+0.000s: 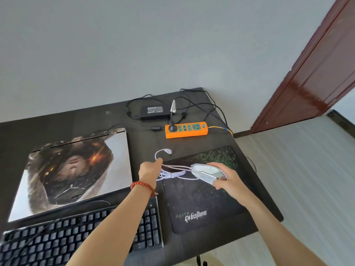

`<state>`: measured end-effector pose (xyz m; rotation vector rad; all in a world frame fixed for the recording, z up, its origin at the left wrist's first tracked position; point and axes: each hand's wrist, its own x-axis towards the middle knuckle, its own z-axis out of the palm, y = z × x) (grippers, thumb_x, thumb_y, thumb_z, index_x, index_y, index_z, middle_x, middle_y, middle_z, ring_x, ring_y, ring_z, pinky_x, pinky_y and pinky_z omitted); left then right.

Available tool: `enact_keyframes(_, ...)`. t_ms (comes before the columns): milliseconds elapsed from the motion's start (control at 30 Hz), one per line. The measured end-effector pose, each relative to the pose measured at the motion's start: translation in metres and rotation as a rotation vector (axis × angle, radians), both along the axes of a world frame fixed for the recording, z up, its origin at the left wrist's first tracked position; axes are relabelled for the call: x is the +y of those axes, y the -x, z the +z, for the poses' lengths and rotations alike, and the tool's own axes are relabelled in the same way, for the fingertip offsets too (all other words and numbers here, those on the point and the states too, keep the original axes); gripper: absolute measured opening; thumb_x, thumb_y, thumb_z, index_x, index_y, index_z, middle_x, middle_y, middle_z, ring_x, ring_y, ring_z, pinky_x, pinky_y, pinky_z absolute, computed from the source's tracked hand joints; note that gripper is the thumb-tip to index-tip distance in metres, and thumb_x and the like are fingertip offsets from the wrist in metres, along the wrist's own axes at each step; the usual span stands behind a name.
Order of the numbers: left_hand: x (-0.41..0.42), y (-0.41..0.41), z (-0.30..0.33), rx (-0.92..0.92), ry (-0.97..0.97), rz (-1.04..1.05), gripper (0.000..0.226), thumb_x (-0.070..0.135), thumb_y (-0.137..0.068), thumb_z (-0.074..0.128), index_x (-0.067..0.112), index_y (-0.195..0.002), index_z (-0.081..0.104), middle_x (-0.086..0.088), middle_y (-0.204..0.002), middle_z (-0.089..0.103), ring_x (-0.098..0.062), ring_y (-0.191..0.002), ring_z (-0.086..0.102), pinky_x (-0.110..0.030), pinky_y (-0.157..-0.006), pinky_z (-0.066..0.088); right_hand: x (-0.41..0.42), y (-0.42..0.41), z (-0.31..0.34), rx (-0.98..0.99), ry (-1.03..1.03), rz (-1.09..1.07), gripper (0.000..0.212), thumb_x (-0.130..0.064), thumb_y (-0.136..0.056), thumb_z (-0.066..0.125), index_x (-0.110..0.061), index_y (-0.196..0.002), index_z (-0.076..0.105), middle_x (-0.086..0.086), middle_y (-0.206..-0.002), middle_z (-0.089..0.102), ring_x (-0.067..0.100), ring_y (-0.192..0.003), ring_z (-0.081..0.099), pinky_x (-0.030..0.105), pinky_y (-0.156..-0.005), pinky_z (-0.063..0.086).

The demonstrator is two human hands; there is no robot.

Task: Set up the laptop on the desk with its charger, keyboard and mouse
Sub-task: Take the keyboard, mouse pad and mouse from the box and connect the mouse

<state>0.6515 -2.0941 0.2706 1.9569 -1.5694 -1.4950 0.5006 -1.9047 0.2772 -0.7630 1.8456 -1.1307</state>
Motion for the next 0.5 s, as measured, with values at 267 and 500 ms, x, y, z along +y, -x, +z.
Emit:
enact_keyframes(267, -0.003, -0.002, 0.037, 0.122, 0.357, -0.478, 0.074, 0.017, -0.08, 0.066, 0.026, -0.142, 0.025, -0.005, -0.149, 0.023, -0.028, -0.135, 0.024, -0.044, -0.11, 0.027, -0.035, 0.022, 0.054, -0.152, 0.304, -0.146, 0.051, -0.008, -0.06, 0.055, -0.042, -0.096, 0.065, -0.01, -0.102, 0.069, 0.009, -0.09, 0.064, 0.024, -0.057, 0.053)
enact_keyframes(500, 0.001, 0.023, 0.082, 0.48, 0.354, -0.697, 0.008, 0.014, -0.089, 0.057, 0.016, -0.091, 0.064, 0.004, -0.089, 0.065, -0.003, -0.086, 0.057, -0.004, -0.076, 0.04, -0.057, 0.039, 0.087, -0.31, 0.514, -0.065, 0.052, -0.001, -0.061, 0.054, -0.031, -0.102, 0.066, -0.005, -0.099, 0.072, 0.016, -0.087, 0.068, 0.026, -0.054, 0.052)
